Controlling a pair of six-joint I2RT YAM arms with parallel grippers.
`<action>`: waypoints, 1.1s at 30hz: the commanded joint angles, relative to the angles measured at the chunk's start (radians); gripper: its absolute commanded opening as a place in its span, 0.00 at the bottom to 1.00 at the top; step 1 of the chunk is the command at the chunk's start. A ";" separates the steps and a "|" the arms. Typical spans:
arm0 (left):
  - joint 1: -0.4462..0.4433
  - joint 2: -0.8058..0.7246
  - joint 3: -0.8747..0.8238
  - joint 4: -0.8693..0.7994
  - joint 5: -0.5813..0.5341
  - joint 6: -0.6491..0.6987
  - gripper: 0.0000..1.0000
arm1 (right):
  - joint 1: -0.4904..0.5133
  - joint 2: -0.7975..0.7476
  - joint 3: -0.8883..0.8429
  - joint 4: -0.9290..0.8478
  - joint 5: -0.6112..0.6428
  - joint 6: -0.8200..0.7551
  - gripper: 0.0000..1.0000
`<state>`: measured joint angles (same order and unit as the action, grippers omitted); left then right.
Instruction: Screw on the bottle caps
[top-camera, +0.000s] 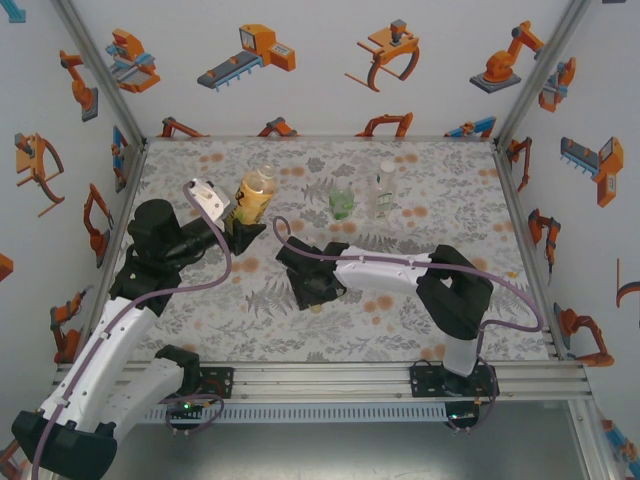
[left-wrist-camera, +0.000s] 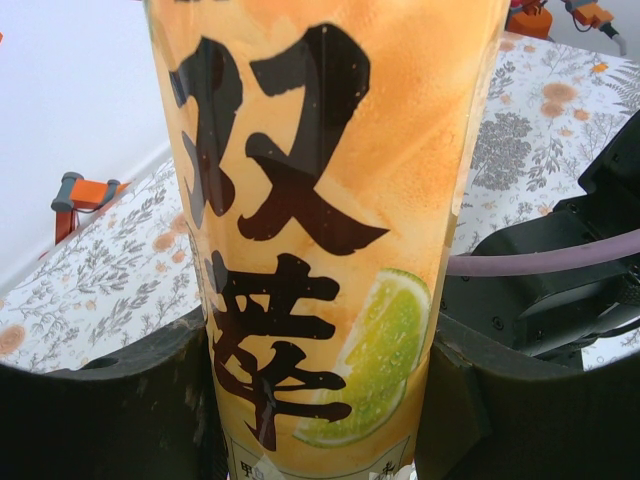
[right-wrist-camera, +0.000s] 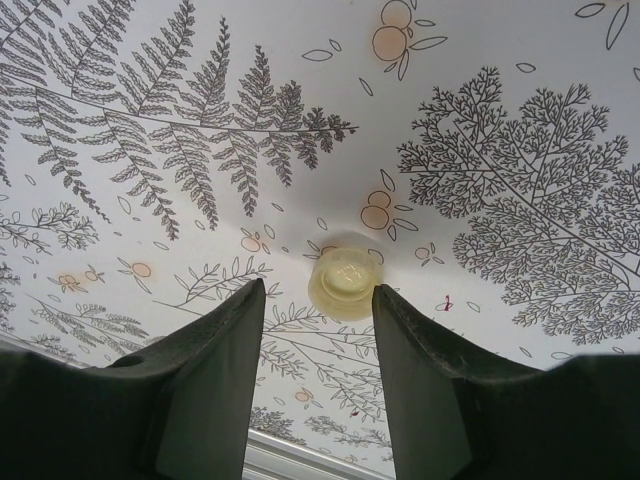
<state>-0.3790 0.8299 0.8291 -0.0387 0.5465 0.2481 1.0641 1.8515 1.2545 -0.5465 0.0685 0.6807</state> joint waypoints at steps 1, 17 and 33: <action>0.002 0.003 -0.001 0.017 0.020 0.001 0.05 | 0.007 0.020 0.030 -0.031 -0.004 -0.010 0.46; 0.002 0.006 0.001 0.012 0.019 0.005 0.05 | 0.007 0.048 0.037 -0.062 0.016 -0.015 0.45; 0.002 0.006 0.002 0.012 0.020 0.004 0.05 | 0.009 -0.007 0.069 -0.129 0.087 -0.032 0.44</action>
<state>-0.3790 0.8394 0.8291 -0.0387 0.5465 0.2481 1.0641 1.8496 1.3060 -0.6258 0.1249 0.6605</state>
